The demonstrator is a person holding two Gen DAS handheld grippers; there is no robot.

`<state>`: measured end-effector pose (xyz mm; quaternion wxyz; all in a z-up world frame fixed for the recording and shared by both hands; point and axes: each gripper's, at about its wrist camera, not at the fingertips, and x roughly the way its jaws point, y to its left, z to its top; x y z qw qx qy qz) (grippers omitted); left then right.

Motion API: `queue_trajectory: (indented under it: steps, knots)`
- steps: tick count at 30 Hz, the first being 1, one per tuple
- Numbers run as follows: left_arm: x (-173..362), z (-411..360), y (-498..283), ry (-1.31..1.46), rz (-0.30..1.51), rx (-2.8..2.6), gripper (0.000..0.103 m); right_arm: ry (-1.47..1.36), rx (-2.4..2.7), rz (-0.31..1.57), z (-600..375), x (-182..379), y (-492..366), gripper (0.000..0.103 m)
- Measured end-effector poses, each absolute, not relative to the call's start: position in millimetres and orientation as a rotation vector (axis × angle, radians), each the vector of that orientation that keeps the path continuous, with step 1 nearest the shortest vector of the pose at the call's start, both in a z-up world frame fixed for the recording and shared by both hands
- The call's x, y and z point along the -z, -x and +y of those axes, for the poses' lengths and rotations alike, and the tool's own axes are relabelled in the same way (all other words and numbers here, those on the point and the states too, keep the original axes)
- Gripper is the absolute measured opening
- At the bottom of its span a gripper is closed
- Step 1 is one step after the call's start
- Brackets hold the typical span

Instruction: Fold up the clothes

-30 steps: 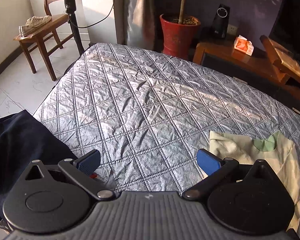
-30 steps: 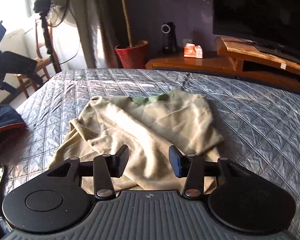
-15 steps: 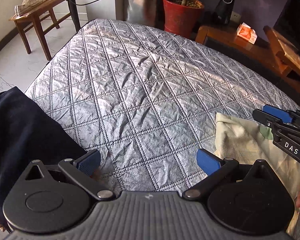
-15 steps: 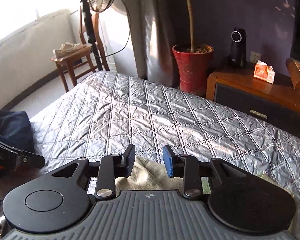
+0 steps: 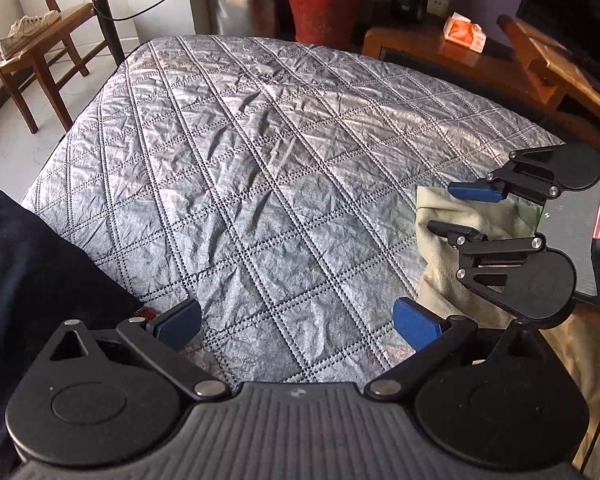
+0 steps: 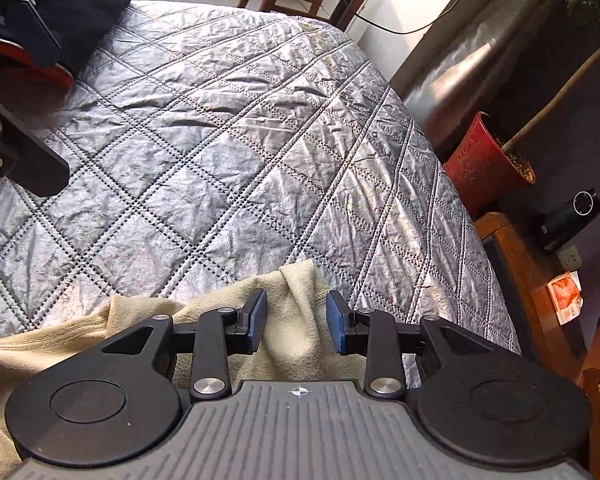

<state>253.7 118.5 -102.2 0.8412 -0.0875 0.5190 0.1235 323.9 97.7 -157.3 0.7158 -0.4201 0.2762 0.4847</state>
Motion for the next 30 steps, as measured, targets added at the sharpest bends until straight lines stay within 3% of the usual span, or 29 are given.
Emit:
queue_trajectory:
  steps: [3,8,12,16,18,19,23,28,30]
  knots:
    - [107.4,107.4,-255.1,0.112,1.078,-0.239,0.102,0.828,-1.061,0.651,92.5,156.7,-335.8,0.037]
    - [126.6,84.2,-263.6,-0.056,1.076,-0.238,0.102,0.686,-1.044,0.702,82.8,157.4,-349.5,0.021]
    - [140.2,64.6,-267.2,-0.16,1.078,-0.182,0.102,0.404,-1.04,0.777,62.9,145.7,-370.1,0.009]
    - [145.5,52.5,-262.4,-0.23,1.038,-0.129,0.1,0.289,-1.056,0.798,51.9,137.9,-377.5,0.007]
    - [147.2,46.7,-256.3,-0.315,0.97,-0.112,0.092,0.256,-1.06,0.798,48.0,134.3,-379.9,0.007]
    - [148.1,43.9,-253.2,-0.356,0.936,-0.103,0.084,0.244,-1.059,0.797,46.9,132.8,-381.3,0.007]
    - [152.7,30.5,-239.9,-0.508,0.817,-0.037,0.072,0.237,-1.056,0.791,45.8,133.0,-382.8,0.007]
    - [152.7,17.2,-231.6,-0.626,0.739,0.107,0.073,0.204,-1.066,0.805,46.8,139.8,-381.9,0.007]
    - [149.6,16.6,-231.7,-0.617,0.73,0.162,0.083,0.181,-1.07,0.811,45.5,141.2,-383.1,0.007]
